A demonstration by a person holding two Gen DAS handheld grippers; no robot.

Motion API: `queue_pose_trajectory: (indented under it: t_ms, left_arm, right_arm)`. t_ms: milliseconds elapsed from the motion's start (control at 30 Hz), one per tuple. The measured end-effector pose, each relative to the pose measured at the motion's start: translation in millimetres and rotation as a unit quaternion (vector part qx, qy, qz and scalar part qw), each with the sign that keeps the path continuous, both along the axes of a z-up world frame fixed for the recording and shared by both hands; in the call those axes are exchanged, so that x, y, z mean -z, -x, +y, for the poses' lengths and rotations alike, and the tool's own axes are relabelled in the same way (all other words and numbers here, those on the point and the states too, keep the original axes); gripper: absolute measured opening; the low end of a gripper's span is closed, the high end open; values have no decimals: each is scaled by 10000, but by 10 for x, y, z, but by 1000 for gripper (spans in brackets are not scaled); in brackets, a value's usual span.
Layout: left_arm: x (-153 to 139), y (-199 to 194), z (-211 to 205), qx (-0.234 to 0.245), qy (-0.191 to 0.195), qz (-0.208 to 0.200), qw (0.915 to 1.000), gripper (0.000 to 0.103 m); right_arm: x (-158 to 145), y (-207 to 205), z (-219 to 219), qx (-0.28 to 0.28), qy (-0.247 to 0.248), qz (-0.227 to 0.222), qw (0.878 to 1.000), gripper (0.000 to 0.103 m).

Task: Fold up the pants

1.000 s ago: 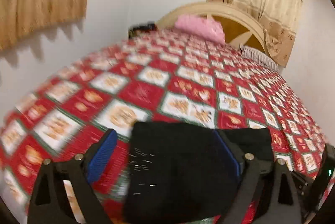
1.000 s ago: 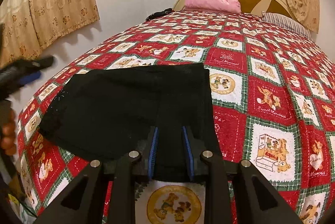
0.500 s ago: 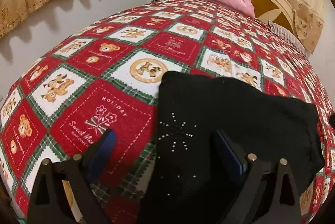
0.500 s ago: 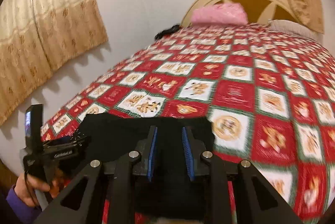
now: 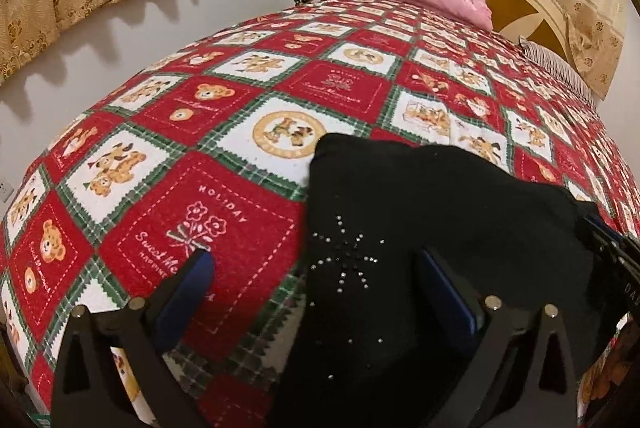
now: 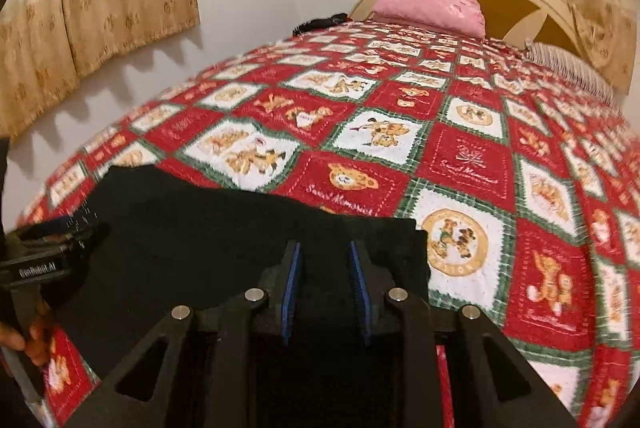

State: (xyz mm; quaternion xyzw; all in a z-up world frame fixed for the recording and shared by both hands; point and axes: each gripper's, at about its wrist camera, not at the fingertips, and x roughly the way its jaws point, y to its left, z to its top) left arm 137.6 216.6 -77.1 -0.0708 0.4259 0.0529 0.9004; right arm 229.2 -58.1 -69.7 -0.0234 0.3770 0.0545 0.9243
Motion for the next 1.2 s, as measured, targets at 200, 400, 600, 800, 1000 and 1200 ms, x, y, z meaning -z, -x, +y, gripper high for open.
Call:
queue_pose_trajectory:
  t_ms: [200, 400, 600, 800, 1000, 1200]
  left_arm:
    - [1, 0, -5, -9, -22, 3, 10000, 103]
    - [-18, 96, -44, -179, -277, 50, 9994, 103]
    - [-21, 406, -34, -324, -140, 168, 9992, 103]
    - [-99, 656, -79, -180, -74, 146, 9997, 102]
    - [-119, 972, -269, 217, -102, 82, 9997, 101]
    - [-230, 1375, -511, 425, -342, -232, 9982, 101]
  right_arm:
    - [-132, 541, 135, 19, -90, -9, 10000, 74]
    - [0, 831, 314, 152, 449, -47, 9989, 76]
    - [-1, 874, 306, 280, 447, 86, 9986, 77]
    - [-84, 1037, 306, 680, 234, 474, 9963, 80]
    - [85, 1464, 139, 1332, -689, 817, 9853, 81]
    - [55, 1914, 143, 1371, -856, 691, 9844, 81]
